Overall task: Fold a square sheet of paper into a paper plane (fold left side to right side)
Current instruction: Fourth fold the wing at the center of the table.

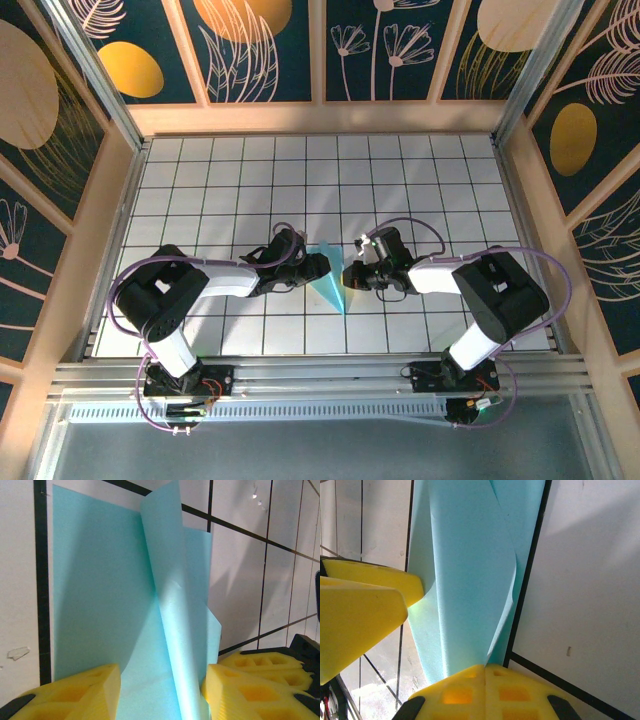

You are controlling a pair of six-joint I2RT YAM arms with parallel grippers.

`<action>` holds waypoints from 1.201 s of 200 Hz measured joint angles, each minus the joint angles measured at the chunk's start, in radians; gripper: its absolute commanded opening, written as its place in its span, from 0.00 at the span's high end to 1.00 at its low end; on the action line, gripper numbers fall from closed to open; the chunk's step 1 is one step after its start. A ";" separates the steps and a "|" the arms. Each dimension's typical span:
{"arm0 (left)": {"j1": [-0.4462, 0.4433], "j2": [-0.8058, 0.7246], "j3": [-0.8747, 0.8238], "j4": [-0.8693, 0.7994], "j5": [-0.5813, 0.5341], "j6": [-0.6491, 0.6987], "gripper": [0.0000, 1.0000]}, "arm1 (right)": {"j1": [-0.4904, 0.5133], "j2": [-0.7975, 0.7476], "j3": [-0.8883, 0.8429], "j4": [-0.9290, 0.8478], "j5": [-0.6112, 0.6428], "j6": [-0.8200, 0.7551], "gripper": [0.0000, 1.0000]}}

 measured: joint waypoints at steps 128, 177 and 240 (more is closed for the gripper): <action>0.000 0.000 0.000 0.000 0.000 0.000 0.51 | 0.000 0.009 0.014 -0.005 0.000 -0.001 0.99; 0.000 0.000 0.000 0.000 0.000 0.000 0.51 | 0.000 0.009 0.018 -0.011 0.000 -0.005 0.99; 0.000 0.000 0.000 0.001 0.000 0.000 0.50 | 0.000 0.030 0.026 -0.011 0.000 -0.008 0.99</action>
